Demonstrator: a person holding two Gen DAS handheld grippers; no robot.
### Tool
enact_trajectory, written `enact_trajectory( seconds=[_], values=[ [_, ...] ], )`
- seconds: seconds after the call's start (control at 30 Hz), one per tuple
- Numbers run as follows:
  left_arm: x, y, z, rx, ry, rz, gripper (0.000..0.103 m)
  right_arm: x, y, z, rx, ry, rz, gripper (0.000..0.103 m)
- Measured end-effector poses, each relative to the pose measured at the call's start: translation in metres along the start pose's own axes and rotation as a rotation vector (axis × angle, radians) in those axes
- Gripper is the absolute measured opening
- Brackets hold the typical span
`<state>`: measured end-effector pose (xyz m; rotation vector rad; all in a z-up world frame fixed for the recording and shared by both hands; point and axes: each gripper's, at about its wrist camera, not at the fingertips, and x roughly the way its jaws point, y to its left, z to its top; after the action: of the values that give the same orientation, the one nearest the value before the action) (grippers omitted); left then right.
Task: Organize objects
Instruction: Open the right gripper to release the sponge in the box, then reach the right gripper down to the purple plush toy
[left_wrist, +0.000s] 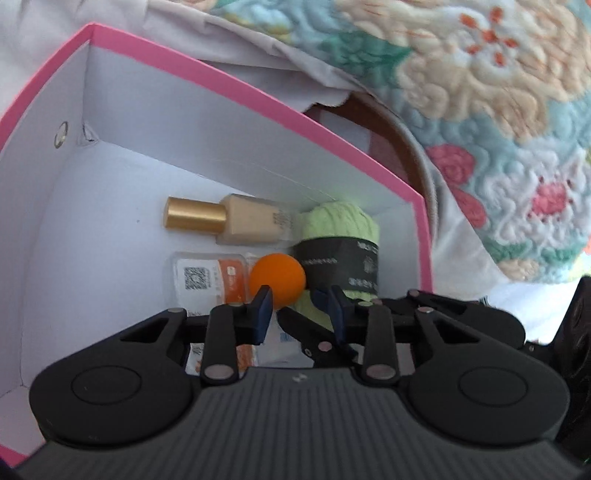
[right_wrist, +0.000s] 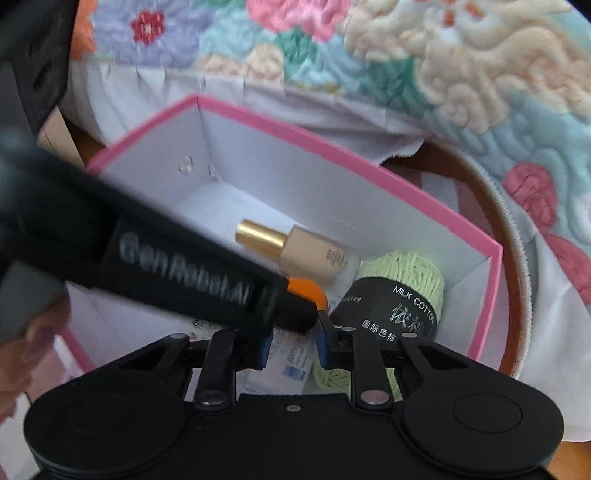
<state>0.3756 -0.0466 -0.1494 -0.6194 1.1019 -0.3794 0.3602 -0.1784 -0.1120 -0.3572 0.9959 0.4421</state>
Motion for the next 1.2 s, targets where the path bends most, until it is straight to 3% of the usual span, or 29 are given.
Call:
enact_trajectory(
  seconds=[0.17, 0.43, 0.77, 0.97, 1.2],
  values=[
    [-0.018, -0.003, 0.001, 0.048, -0.037, 0.063, 0.030, -0.015, -0.007, -0.009, 0.075, -0.036, 0.021, 0.026],
    [-0.069, -0.026, -0.017, 0.143, -0.042, 0.150, 0.030, -0.069, -0.003, -0.028, 0.083, -0.134, 0.029, 0.031],
    [-0.155, -0.050, -0.053, 0.240, -0.004, 0.255, 0.040, -0.139, 0.024, -0.046, 0.105, -0.186, 0.064, 0.032],
    [-0.206, -0.068, -0.077, 0.313, -0.002, 0.263, 0.044, -0.193, 0.048, -0.061, 0.092, -0.231, 0.083, 0.039],
    [-0.260, -0.073, -0.107, 0.353, -0.021, 0.258, 0.052, -0.253, 0.080, -0.075, 0.024, -0.297, 0.137, 0.056]
  ],
)
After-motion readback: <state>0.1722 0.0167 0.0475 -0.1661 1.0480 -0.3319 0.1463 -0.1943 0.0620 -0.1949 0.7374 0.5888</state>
